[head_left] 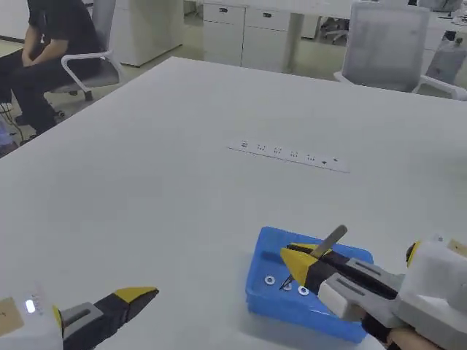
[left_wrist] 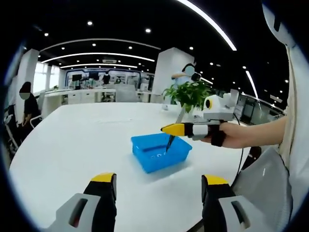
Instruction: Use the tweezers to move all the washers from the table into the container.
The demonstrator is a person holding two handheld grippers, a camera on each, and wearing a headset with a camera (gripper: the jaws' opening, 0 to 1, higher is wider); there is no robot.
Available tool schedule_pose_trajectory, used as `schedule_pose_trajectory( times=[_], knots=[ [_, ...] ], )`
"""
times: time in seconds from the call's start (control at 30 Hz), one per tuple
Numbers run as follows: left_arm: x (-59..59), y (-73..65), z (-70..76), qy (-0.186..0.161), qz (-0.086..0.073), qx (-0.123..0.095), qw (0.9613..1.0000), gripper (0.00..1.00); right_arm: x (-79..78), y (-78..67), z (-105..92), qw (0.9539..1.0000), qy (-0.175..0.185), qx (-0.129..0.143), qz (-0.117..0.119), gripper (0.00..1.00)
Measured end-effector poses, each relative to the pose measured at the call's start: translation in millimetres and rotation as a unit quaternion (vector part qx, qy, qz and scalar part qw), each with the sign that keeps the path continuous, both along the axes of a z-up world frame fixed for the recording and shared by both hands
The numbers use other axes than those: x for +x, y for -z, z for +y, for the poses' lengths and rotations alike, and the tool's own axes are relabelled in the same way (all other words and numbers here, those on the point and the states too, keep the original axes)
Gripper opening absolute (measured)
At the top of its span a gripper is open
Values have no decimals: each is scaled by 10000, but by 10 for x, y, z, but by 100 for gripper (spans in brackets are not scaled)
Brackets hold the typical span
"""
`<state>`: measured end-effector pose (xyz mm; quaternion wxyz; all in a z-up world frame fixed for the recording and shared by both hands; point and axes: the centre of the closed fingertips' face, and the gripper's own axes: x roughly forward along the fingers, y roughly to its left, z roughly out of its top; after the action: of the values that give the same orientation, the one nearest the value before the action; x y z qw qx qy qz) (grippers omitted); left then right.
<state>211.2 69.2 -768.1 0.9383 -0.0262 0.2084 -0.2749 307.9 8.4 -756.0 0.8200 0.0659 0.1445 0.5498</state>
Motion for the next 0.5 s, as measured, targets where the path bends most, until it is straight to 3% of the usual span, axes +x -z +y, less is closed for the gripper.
schedule_pose_trajectory(
  times=[0.1,0.17,0.23,0.27,0.3,0.4,0.5],
  knots=[
    [-49,1,-89,270,66,25,9996,71,-166,24,-50,9997,-197,-138,-81,4],
    [-118,-2,-182,603,222,-76,9979,66,-289,45,-81,9991,-350,-232,-102,4],
    [-207,-68,-314,1025,476,-419,9927,55,-412,77,-103,9975,-558,-386,-190,4],
    [-235,-125,-373,1276,513,-479,9893,50,-453,86,-108,9972,-610,-400,-180,4],
    [-234,-158,-395,1363,498,-440,9884,47,-537,115,-113,9956,-785,-479,-176,4],
    [-187,-322,-480,1662,212,-224,9856,34,-730,185,-123,9909,-1155,-667,-194,4],
    [-160,-435,-591,1929,120,-178,9810,27,-890,247,-133,9864,-1434,-788,-174,4]
  ],
)
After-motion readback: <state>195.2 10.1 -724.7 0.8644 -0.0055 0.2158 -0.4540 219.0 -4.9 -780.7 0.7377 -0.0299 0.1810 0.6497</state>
